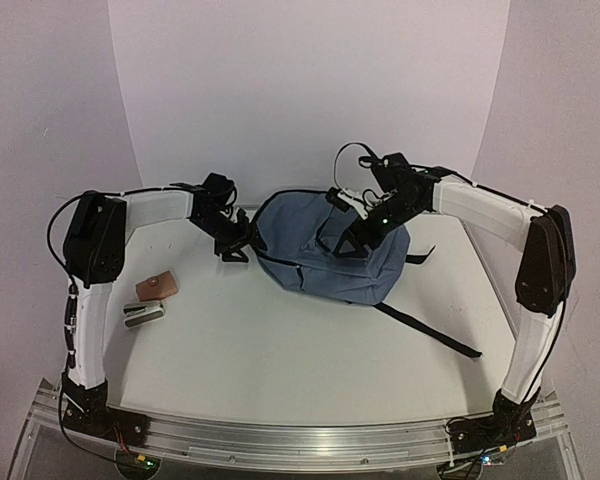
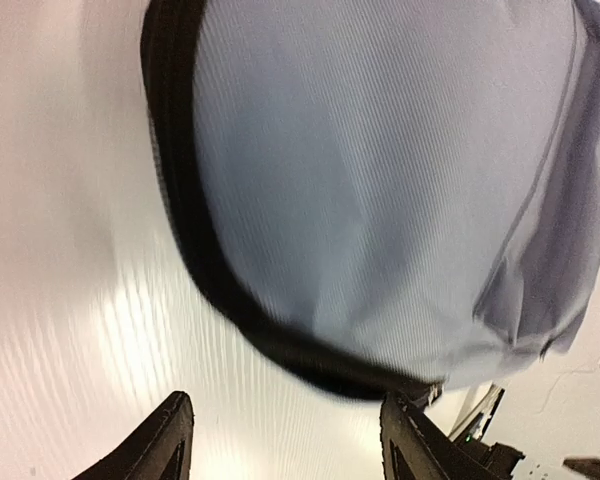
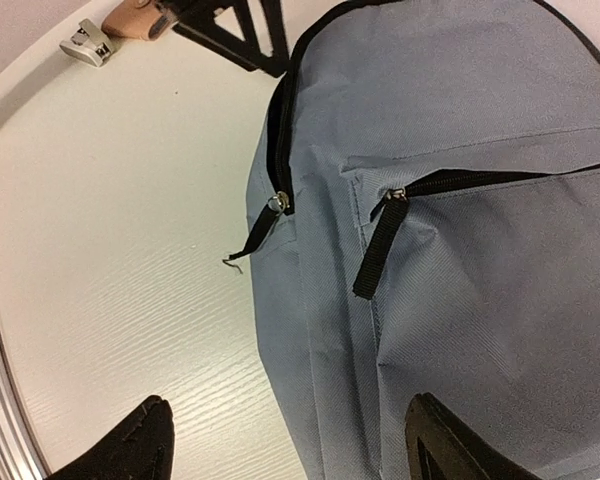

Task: Pack the student bag
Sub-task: Adjust the student bag at the center of the board, then zip the student bag at the center of the board.

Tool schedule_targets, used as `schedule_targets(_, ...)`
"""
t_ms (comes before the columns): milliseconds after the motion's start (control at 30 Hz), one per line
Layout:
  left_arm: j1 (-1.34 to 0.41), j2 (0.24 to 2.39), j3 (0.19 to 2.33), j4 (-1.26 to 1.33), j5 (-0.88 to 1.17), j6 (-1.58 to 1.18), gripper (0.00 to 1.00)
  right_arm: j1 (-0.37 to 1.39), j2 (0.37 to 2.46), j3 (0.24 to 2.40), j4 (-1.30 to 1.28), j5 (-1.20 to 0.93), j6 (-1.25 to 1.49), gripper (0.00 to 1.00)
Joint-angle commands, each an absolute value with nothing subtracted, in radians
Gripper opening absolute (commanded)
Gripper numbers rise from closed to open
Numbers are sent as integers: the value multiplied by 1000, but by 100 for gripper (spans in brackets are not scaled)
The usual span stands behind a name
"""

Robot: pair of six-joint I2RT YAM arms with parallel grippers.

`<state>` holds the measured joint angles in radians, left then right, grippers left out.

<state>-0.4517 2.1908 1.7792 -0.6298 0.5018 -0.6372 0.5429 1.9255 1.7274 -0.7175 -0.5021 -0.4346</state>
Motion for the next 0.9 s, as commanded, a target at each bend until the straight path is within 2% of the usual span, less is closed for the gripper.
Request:
schedule_targets(0,-531,1950,1623,-611,456,-586,64,560,1927,1765,-683,-467,-406,73)
schedule_targets(167,-618,1934,1549,-543,485,-612,59,565,1947,1763,-674,-445,-372,70)
schedule_targets(433,-688,2157,1753,-584,502,-583,46,564,1944,1752,-675,-427,-342,68)
schedule_targets(667,-690,2263,1879,-605,482,-574,40,563,1923,1713,-674,-405,-341,68)
schedule_targets(733,-691,2274,1891,-606,480,-572,36,564,1919,1697,-675,-398,-347,68)
schedule_targets(867,-691,2266,1877,-595,477,-577,20,563,1916,1677,-672,-383,-354,67)
